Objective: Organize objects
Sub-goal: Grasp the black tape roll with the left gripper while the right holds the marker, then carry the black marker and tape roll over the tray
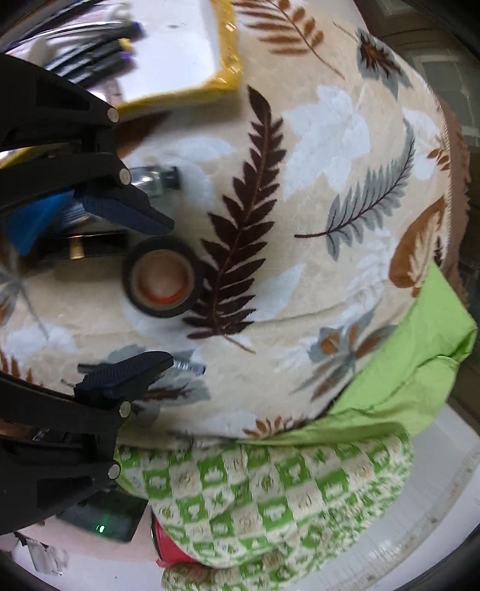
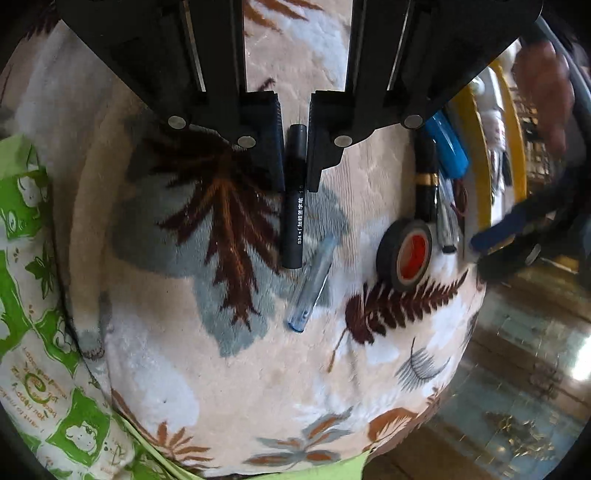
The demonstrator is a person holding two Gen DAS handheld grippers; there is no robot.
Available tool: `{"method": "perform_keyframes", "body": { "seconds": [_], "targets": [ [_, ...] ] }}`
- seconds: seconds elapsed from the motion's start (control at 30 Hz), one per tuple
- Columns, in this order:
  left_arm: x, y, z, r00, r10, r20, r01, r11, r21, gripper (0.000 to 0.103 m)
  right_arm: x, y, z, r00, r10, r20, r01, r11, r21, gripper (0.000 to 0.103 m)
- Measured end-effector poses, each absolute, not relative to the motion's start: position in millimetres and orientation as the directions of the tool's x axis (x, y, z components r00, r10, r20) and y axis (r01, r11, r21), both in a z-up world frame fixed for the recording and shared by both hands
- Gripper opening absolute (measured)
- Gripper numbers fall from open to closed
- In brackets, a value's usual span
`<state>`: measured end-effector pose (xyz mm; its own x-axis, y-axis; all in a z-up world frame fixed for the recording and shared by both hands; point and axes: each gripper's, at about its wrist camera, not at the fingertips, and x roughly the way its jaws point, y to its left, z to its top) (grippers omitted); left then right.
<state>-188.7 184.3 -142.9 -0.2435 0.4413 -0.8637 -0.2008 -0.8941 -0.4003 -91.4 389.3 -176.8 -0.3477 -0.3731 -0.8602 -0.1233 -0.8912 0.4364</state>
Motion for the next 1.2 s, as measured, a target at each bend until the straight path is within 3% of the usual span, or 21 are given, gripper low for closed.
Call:
{"method": "perform_keyframes", "body": {
  "seconds": [0.07, 0.13, 0.23, 0.3, 0.33, 0.47, 0.6, 0.8, 0.97, 1.2],
  "targets": [
    [-197, 190, -150, -0.212, 0.426, -0.879, -0.221, -0.897, -0.382, 0.046, -93, 394, -181, -0.344, -0.396, -0.851, -0.140, -0.875, 0.464, 0.011],
    [-201, 195, -158, -0.193, 0.383, -0.903, -0.246, -0.910, -0.333, 0.038, -94, 396, -183, -0.340, -0.409, -0.847, -0.146, -0.866, 0.477, 0.011],
    [-201, 198, -163, -0.213, 0.326, -0.921, -0.278, -0.924, -0.263, 0.034, -97, 392, -184, -0.336, -0.409, -0.849, -0.138, -0.870, 0.474, 0.011],
    [-199, 200, -164, -0.244, 0.266, -0.933, -0.285, -0.939, -0.193, 0.019, -99, 391, -184, -0.333, -0.409, -0.850, -0.134, -0.871, 0.472, 0.011],
    [-197, 201, -165, -0.265, 0.230, -0.936, -0.278, -0.948, -0.154, 0.005, -101, 391, -185, -0.333, -0.410, -0.849, -0.136, -0.870, 0.474, 0.011],
    [-182, 204, -164, -0.322, 0.181, -0.929, -0.265, -0.960, -0.095, 0.002, -106, 390, -188, -0.333, -0.416, -0.846, -0.141, -0.865, 0.481, 0.010],
    [-165, 185, -152, -0.325, 0.294, -0.899, -0.212, -0.949, -0.233, 0.000, -106, 387, -185, -0.344, -0.409, -0.845, -0.116, -0.875, 0.471, 0.011],
    [-140, 167, -119, -0.375, 0.366, -0.852, -0.228, -0.927, -0.298, 0.000, -96, 384, -182, -0.361, -0.447, -0.818, -0.114, -0.850, 0.515, 0.010],
    [-159, 172, -128, -0.324, 0.429, -0.843, -0.238, -0.900, -0.366, 0.000, -92, 381, -178, -0.367, -0.473, -0.801, -0.102, -0.836, 0.539, 0.010],
    [-184, 201, -166, -0.205, 0.292, -0.934, -0.315, -0.923, -0.220, 0.000, -94, 387, -190, -0.359, -0.499, -0.789, -0.113, -0.816, 0.567, 0.011]
  ]
}}
